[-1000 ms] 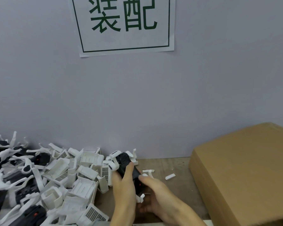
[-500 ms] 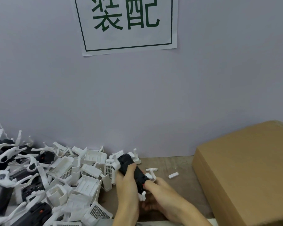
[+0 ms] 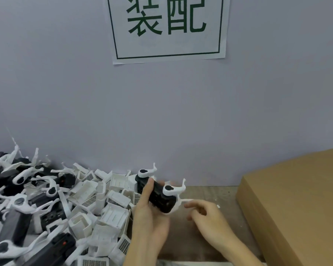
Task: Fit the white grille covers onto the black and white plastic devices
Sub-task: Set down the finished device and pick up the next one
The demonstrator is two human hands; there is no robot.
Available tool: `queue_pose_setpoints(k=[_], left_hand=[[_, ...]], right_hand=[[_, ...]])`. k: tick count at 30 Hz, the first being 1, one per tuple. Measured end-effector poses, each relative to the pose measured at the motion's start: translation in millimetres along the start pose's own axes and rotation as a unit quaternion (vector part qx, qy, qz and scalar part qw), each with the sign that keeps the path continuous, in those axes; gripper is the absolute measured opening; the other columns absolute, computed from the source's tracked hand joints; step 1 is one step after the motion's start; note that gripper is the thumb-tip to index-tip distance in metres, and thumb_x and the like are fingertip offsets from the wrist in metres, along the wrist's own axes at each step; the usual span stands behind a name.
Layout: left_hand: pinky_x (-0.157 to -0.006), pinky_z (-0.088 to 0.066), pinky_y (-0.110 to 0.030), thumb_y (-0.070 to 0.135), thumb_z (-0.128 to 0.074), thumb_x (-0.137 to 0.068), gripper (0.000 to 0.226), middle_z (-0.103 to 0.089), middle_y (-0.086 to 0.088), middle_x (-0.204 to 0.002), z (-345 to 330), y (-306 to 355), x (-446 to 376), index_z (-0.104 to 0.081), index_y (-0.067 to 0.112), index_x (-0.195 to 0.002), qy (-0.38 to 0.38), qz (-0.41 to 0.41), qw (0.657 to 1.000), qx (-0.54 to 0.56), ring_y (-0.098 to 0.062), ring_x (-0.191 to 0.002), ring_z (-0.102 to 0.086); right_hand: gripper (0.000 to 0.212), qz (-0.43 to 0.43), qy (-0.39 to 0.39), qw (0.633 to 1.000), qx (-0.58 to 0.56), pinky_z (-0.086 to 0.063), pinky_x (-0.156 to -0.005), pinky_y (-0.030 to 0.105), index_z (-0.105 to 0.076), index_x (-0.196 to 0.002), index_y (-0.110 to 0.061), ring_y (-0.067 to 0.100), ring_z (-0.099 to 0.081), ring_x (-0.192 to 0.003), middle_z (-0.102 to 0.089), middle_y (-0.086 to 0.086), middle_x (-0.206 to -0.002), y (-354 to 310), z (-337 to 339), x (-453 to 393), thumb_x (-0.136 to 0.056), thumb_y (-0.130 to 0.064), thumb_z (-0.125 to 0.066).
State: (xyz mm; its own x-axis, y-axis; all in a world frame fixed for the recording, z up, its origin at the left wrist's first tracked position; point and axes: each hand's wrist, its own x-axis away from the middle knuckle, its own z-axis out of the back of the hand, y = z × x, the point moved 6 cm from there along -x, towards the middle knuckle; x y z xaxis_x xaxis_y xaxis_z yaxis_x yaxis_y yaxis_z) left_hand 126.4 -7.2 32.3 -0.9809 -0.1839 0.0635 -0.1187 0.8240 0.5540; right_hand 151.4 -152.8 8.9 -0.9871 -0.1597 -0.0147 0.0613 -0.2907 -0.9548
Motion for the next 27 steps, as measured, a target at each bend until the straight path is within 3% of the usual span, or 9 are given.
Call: queue_pose_setpoints(k=[1,4,9,12,15,19,23,25,27], left_hand=[[-0.1,-0.046,-0.045,0.034,-0.068,-0.083,0.024,-0.07,-0.012,-0.097,2.5,-0.9,-0.6,-0.081,0.015,-0.076,0.004,0.01,1.0,-0.02,-0.03,-0.091,-0.071],[-0.059,-0.037,-0.032,0.05,-0.076,-0.068,0.04,-0.061,-0.008,-0.072,14.7,-4.4,-2.8,-0.073,0.011,-0.081,0.074,0.022,0.991,-0.107,-0.018,-0.049,-0.051],[-0.04,-0.04,-0.023,0.05,-0.074,-0.077,0.078,-0.058,-0.023,-0.091,28.5,-0.7,-3.8,-0.057,-0.01,-0.124,0.174,-0.034,0.977,-0.119,-0.024,-0.053,-0.051],[-0.054,-0.048,-0.031,0.043,-0.076,-0.078,0.062,-0.068,-0.023,-0.086,27.2,0.6,-7.5,-0.065,-0.008,-0.113,0.174,-0.044,0.978,-0.11,-0.03,-0.063,-0.062],[-0.066,-0.055,-0.036,0.038,-0.078,-0.081,0.05,-0.074,-0.023,-0.092,26.1,-2.6,-11.4,-0.068,-0.005,-0.104,0.165,-0.041,0.976,-0.135,-0.033,-0.079,-0.071],[-0.074,-0.056,-0.041,0.039,-0.066,-0.092,0.043,-0.071,-0.018,-0.096,29.5,-8.3,-15.0,-0.066,0.002,-0.113,0.173,-0.026,0.975,-0.135,-0.035,-0.09,-0.07],[-0.056,-0.048,-0.034,0.007,-0.063,-0.092,0.021,-0.069,-0.013,-0.078,24.6,-16.2,-14.6,-0.059,-0.003,-0.11,0.141,0.001,0.979,-0.149,-0.026,-0.064,-0.068],[-0.068,-0.054,-0.037,0.001,-0.07,-0.088,0.029,-0.075,-0.01,-0.088,22.0,-15.9,-12.8,-0.058,-0.002,-0.114,0.132,-0.023,0.975,-0.178,-0.024,-0.078,-0.073],[-0.073,-0.056,-0.03,0.002,-0.077,-0.083,0.035,-0.078,-0.003,-0.092,17.6,-11.5,-9.2,-0.063,0.004,-0.115,0.121,-0.061,0.966,-0.218,-0.019,-0.088,-0.075]], right_hand=[[0.027,0.013,0.007,0.999,0.052,-0.045,-0.058,0.011,-0.071,-0.101,-0.027,0.003,-0.062,-0.067,-0.07,-0.004,-0.089,0.4,1.0,-5.8,-0.096,-0.008,-0.052],[0.016,0.04,0.003,0.994,0.1,-0.047,-0.064,0.009,-0.069,-0.106,-0.026,0.004,-0.064,-0.078,-0.067,-0.006,-0.096,-7.6,-1.3,-35.4,-0.098,-0.019,-0.056],[0.024,0.101,0.026,0.973,0.206,-0.044,-0.074,0.012,-0.065,-0.12,-0.025,-0.001,-0.056,-0.083,-0.06,-0.012,-0.098,-24.7,-14.7,-88.1,-0.097,-0.025,-0.061],[0.033,0.111,-0.052,0.941,0.317,-0.045,-0.095,0.028,-0.063,-0.129,-0.034,0.015,-0.054,-0.103,-0.059,0.001,-0.115,-14.2,-32.7,-107.5,-0.096,-0.03,-0.061],[0.019,0.126,-0.05,0.921,0.365,-0.042,-0.098,0.032,-0.073,-0.11,-0.039,0.017,-0.045,-0.111,-0.052,-0.004,-0.113,-7.5,-40.5,-112.0,-0.095,-0.034,-0.063],[0.01,0.145,0.053,0.943,0.294,-0.042,-0.089,0.03,-0.065,-0.095,-0.025,0.015,-0.047,-0.106,-0.049,-0.005,-0.109,-17.3,-24.1,-106.5,-0.099,-0.028,-0.057],[0.011,0.09,0.097,0.981,0.141,-0.05,-0.071,0.037,-0.054,-0.092,-0.02,0.019,-0.057,-0.079,-0.06,0.003,-0.092,-19.2,14.2,-79.5,-0.102,-0.025,-0.052],[0.012,0.065,0.135,0.986,0.076,-0.053,-0.065,0.036,-0.053,-0.101,-0.024,0.017,-0.06,-0.081,-0.06,-0.001,-0.097,-15.1,32.8,-53.6,-0.097,-0.03,-0.062],[0.029,0.05,0.175,0.981,0.062,-0.058,-0.073,0.039,-0.051,-0.11,-0.031,0.018,-0.064,-0.086,-0.058,-0.007,-0.102,-13.1,46.4,-27.5,-0.09,-0.033,-0.072]])
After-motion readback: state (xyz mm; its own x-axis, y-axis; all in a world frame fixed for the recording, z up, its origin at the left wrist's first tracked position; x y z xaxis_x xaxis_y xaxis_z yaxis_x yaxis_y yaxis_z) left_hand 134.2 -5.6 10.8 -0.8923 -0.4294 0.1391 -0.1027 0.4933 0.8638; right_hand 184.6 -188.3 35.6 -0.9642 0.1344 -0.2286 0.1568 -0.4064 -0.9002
